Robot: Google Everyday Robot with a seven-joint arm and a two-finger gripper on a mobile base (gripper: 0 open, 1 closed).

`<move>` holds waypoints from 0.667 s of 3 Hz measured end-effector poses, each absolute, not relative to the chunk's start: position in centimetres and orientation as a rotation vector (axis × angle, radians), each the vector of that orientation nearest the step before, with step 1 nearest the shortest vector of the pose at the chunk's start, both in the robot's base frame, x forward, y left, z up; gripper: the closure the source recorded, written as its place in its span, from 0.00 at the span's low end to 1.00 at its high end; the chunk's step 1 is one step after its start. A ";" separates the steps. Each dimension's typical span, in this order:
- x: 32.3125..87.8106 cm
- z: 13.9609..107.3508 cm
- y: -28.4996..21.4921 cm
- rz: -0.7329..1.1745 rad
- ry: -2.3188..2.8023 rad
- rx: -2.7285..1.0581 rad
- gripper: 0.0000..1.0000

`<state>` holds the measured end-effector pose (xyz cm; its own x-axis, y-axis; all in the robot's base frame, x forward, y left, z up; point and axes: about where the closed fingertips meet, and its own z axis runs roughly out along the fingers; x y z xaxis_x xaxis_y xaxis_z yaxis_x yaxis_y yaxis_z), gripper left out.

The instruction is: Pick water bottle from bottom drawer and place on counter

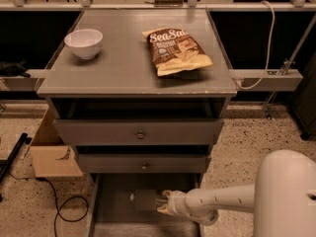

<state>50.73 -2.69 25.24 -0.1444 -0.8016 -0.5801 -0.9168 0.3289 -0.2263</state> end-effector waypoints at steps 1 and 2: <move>50.5 29.8 -4.1 0.181 1.956 -1.485 1.00; 50.2 35.5 -5.9 0.107 1.923 -1.468 1.00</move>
Offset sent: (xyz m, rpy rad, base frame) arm -0.0175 -0.0612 0.1725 -0.0454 -0.1806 -0.0739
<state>50.21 -5.92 35.53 -0.1081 -0.8141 -0.5706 -0.8726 0.3527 -0.3379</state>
